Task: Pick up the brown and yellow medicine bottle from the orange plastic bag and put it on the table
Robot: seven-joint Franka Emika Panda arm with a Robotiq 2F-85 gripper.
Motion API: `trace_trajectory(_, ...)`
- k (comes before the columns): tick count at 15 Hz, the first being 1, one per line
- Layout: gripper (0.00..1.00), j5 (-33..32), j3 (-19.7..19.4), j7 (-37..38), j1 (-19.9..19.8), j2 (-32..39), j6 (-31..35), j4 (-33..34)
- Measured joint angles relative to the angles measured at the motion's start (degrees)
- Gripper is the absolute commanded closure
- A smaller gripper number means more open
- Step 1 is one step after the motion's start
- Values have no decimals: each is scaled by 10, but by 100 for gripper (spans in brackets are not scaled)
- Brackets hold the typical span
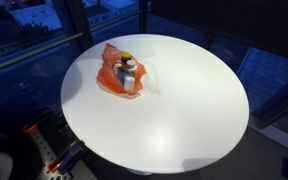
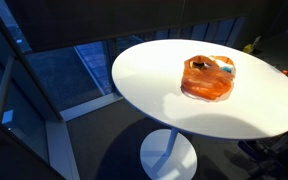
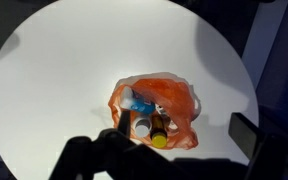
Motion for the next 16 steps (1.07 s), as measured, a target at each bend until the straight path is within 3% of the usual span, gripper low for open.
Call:
trace_trajectory(10,0,3,2,38,-5,207,35,94)
trace_trajectory(16,0,25,-1,33,-6,273,51,121)
